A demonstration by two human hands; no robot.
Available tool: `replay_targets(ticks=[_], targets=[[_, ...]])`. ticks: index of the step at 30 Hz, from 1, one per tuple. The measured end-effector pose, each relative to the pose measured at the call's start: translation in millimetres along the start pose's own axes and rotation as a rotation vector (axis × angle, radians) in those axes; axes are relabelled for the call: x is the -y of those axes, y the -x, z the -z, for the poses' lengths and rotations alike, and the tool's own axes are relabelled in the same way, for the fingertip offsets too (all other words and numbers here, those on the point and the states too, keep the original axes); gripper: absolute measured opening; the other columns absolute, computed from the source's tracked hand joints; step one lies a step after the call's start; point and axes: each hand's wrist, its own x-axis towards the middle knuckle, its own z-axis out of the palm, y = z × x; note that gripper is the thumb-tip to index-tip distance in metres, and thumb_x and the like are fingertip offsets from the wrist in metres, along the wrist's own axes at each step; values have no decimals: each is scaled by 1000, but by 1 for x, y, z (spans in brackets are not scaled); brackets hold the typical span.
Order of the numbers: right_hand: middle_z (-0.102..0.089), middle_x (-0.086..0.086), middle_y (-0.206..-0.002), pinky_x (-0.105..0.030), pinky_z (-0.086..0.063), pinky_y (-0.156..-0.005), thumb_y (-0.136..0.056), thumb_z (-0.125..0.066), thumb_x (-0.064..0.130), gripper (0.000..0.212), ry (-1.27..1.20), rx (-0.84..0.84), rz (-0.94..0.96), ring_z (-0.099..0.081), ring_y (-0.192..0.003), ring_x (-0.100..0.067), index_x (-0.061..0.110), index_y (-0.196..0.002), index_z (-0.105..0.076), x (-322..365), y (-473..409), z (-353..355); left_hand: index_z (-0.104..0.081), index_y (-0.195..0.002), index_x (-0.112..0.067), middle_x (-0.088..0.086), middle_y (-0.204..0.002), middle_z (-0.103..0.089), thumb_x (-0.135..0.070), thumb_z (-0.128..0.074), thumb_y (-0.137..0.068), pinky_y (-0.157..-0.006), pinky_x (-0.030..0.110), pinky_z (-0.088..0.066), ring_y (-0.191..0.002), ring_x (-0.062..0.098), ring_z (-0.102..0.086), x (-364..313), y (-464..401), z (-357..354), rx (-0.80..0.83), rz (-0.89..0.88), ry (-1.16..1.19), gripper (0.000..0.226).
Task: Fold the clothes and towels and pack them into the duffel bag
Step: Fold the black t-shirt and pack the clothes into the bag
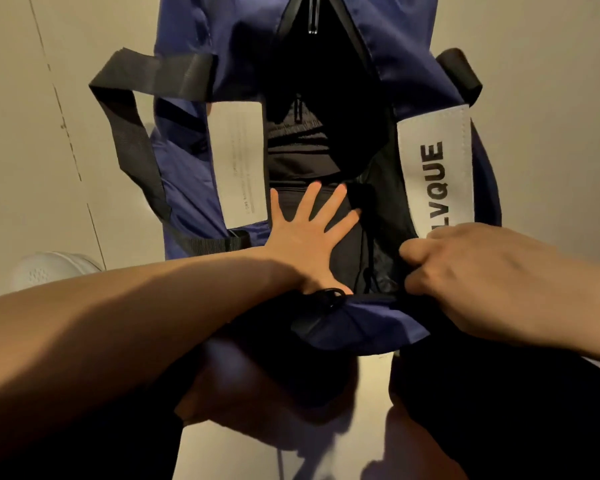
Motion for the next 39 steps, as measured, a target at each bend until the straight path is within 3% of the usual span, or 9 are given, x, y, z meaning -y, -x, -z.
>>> replay_targets(ticks=[2,8,11,14,20,24,29,35,39], targets=[[-47,2,-63,-36,-44,-39,-66,-28,19,36,-29,-112,13,-45,-46,-20,24,-56,-62,0,9,-5,20,-149,-34,1,-155,34,-90,-43,-65,-102,74,11,-141,31,31,-1,-1,-1,-15,9,-21,119],[-47,3,-62,-34,-41,-40,-66,-31,21,31,-39,-226,89,-45,-47,-19,25,-56,-60,4,7,-17,18,-150,-28,5,-156,31,-93,-38,-64,-103,72,13,-142,31,29,-1,6,-3,-74,12,-43,121],[-48,3,-66,-36,-46,-41,-61,-55,15,12,-109,-225,32,-50,-51,-21,25,-64,-62,-2,8,-22,20,-150,-26,0,-155,32,-87,-36,-74,-106,67,16,-142,24,31,0,15,-9,-159,-126,-83,112],[-50,1,-70,-40,-49,-44,-54,-68,10,20,-151,-194,-34,-54,-55,-25,23,-69,-65,-6,9,-25,27,-144,-42,-4,-153,38,-81,-32,-80,-102,72,16,-138,26,38,-4,15,-11,-19,-165,-48,96],[-46,6,-68,-38,-47,-41,-61,-50,18,16,-124,-147,3,-50,-53,-19,29,-65,-60,-4,19,-21,25,-145,-41,0,-151,40,-93,-30,-68,-99,78,9,-136,31,40,-16,1,-10,10,-77,-114,108],[-48,6,-64,-35,-42,-39,-66,-31,18,33,-75,-191,57,-45,-49,-19,28,-60,-61,6,19,-23,25,-145,-40,1,-153,37,-94,-35,-65,-99,79,4,-139,32,35,-15,-3,-9,-12,-16,-83,113],[-50,3,-61,-32,-37,-40,-67,-30,17,32,-61,-231,43,-46,-47,-20,25,-53,-57,8,21,-38,24,-146,-40,1,-152,38,-88,-40,-71,-101,77,4,-140,31,33,-16,-3,-7,-24,7,-34,109],[-48,6,-68,-32,-48,-44,-64,-35,22,24,-184,-212,79,-53,-55,-19,28,-64,-59,-11,26,-32,28,-145,-39,2,-149,43,-94,-29,-65,-102,76,3,-136,32,40,-21,3,-9,-1,-24,-39,113],[-46,8,-69,-23,-34,-46,-68,-35,25,22,-253,-223,123,-53,-57,-15,27,-63,-57,-10,23,-13,25,-146,-37,5,-148,44,-92,-38,-66,-103,76,2,-134,34,42,-37,1,-7,95,23,-61,115]])
